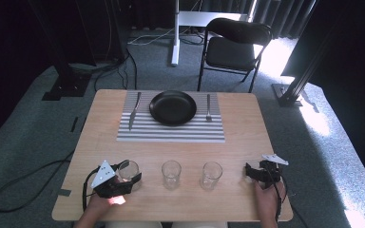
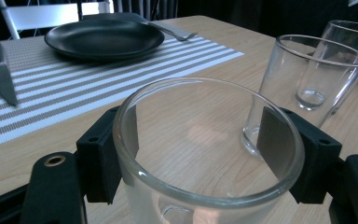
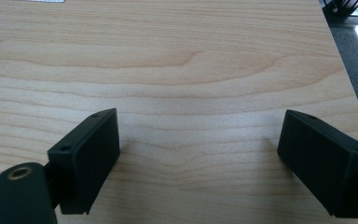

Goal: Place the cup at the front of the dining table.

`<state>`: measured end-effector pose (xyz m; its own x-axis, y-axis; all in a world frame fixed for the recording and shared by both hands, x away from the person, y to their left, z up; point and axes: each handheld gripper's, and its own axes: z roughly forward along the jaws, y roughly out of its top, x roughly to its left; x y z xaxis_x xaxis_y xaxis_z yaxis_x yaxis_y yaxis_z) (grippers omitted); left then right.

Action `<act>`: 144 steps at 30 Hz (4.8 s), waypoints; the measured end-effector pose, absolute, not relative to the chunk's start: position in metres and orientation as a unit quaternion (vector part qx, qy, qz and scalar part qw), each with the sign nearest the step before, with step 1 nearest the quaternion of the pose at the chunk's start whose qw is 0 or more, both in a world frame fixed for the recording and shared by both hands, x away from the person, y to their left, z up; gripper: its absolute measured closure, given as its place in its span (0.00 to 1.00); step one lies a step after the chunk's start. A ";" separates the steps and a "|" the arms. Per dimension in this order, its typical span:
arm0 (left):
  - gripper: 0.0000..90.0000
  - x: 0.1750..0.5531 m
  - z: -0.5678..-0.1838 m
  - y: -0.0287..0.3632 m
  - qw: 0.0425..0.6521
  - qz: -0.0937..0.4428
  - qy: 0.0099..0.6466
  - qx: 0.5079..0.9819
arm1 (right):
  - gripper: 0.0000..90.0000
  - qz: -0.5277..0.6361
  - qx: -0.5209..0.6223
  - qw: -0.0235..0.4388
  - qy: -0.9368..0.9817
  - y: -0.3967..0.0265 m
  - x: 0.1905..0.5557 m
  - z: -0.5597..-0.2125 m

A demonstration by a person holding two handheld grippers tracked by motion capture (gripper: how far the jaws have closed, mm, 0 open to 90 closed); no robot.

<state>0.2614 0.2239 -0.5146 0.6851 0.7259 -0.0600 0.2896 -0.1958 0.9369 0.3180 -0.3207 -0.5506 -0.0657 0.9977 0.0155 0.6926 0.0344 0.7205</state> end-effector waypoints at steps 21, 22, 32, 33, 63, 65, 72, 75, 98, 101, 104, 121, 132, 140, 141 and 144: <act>0.32 0.262 -0.498 0.221 0.510 0.219 0.321 0.767 | 0.14 0.291 0.631 0.263 0.669 -0.321 0.318 -0.551; 0.32 0.262 -0.496 0.221 0.510 0.217 0.321 0.768 | 0.14 0.290 0.632 0.263 0.669 -0.321 0.318 -0.551; 0.32 0.269 -0.485 0.222 0.517 0.212 0.337 0.758 | 0.14 0.290 0.633 0.263 0.668 -0.321 0.318 -0.551; 0.32 0.270 -0.484 0.222 0.516 0.210 0.337 0.759 | 0.14 0.290 0.633 0.263 0.668 -0.321 0.318 -0.551; 0.32 0.313 -0.472 0.216 0.489 0.242 0.376 0.749 | 0.14 0.290 0.632 0.263 0.669 -0.321 0.318 -0.551; 0.32 0.316 -0.472 0.216 0.485 0.245 0.378 0.749 | 0.14 0.290 0.632 0.263 0.669 -0.321 0.318 -0.551; 0.32 0.330 -0.471 0.214 0.477 0.246 0.384 0.752 | 0.14 0.290 0.632 0.263 0.669 -0.321 0.318 -0.551; 0.32 0.336 -0.468 0.212 0.478 0.249 0.384 0.750 | 0.14 0.290 0.632 0.263 0.669 -0.321 0.318 -0.551; 0.32 0.402 -0.451 0.206 0.464 0.259 0.411 0.741 | 0.14 0.290 0.632 0.263 0.669 -0.321 0.318 -0.551; 0.32 0.413 -0.451 0.205 0.463 0.255 0.416 0.740 | 0.14 0.290 0.632 0.263 0.669 -0.321 0.318 -0.551; 0.32 0.426 -0.450 0.201 0.455 0.256 0.418 0.743 | 0.14 0.290 0.632 0.263 0.669 -0.321 0.318 -0.551; 0.32 0.480 -0.466 0.181 0.428 0.258 0.448 0.741 | 0.14 0.290 0.632 0.264 0.668 -0.321 0.317 -0.551; 0.32 0.497 -0.478 0.181 0.408 0.254 0.456 0.749 | 0.14 0.290 0.632 0.264 0.668 -0.321 0.317 -0.551; 0.31 0.495 -0.489 0.185 0.432 0.266 0.443 0.739 | 0.14 0.290 0.632 0.264 0.668 -0.321 0.317 -0.551; 0.31 0.495 -0.489 0.185 0.432 0.266 0.444 0.739 | 0.14 0.290 0.633 0.264 0.668 -0.321 0.317 -0.551; 0.25 0.494 -0.492 0.182 0.418 0.266 0.455 0.740 | 0.14 0.290 0.632 0.264 0.668 -0.321 0.317 -0.551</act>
<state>0.4941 0.1824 -0.4916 0.4442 0.8959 0.0126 0.4509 -0.2357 0.8609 0.3168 -0.3211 -0.5507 -0.0605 0.9981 0.0142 0.6918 0.0317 0.7214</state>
